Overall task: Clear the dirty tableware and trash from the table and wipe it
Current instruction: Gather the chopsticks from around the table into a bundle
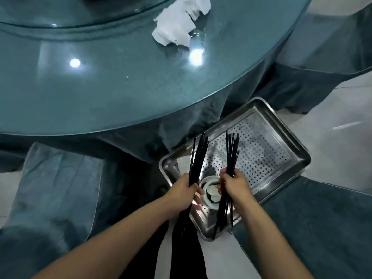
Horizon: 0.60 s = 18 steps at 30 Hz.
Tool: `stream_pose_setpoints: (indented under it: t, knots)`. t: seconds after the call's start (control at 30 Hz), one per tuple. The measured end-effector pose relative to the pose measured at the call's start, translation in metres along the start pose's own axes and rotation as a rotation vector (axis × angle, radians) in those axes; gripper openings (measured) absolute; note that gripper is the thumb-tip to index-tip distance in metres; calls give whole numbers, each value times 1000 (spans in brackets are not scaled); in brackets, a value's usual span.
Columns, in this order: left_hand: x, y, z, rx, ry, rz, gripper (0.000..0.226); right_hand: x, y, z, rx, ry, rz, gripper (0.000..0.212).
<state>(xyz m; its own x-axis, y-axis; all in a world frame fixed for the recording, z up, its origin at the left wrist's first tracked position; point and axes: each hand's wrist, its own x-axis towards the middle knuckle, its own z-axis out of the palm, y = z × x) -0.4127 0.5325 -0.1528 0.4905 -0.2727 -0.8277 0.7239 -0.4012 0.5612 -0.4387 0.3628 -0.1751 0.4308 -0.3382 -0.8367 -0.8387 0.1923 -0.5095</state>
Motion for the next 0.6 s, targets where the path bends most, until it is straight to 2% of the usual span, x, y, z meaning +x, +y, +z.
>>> stream_pose_setpoints:
  t: [0.13, 0.23, 0.3, 0.37, 0.47, 0.6]
  knots:
    - [80, -3, 10, 218, 11, -7, 16, 69, 0, -2, 213, 38, 117, 12]
    - [146, -1, 12, 474, 20, 95, 24, 123, -1, 4, 276, 48, 113, 10]
    - [186, 3, 16, 624, 30, 158, 37, 157, 0, 11, 249, 104, 92, 5]
    - [219, 4, 21, 711, 40, 154, 44, 188, 5, 17, 174, 200, 63, 9]
    - [254, 2, 29, 860, 53, 129, 43, 221, 11, 26, 138, 298, 59, 23]
    - [273, 7, 30, 955, 36, 209, 37, 238, 8, 41, 302, 269, 55, 23]
